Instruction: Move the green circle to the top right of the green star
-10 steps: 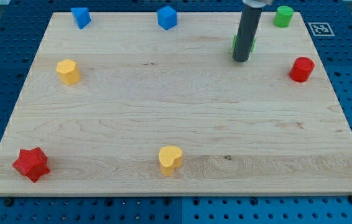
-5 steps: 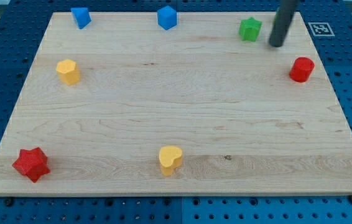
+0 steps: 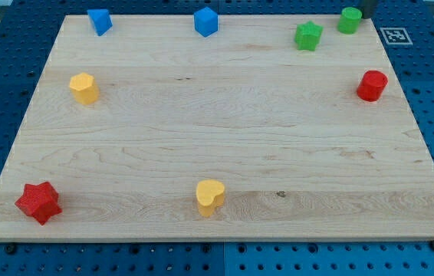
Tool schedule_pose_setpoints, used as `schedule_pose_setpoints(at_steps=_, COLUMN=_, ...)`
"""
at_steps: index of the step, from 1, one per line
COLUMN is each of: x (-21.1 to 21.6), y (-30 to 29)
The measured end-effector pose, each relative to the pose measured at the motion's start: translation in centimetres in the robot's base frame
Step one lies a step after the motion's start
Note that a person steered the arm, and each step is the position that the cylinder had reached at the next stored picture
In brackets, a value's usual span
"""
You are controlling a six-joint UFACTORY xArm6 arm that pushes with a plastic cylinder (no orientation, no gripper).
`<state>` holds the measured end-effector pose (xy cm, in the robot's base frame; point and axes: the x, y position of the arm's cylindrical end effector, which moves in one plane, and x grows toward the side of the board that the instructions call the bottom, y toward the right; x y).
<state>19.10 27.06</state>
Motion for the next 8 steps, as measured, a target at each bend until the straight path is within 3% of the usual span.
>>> schedule_pose_setpoints(at_steps=1, x=0.0, y=-2.4)
schedule_pose_setpoints(at_steps=6, x=2.2, y=-2.0)
schedule_pose_setpoints(at_steps=8, x=2.6, y=-5.8)
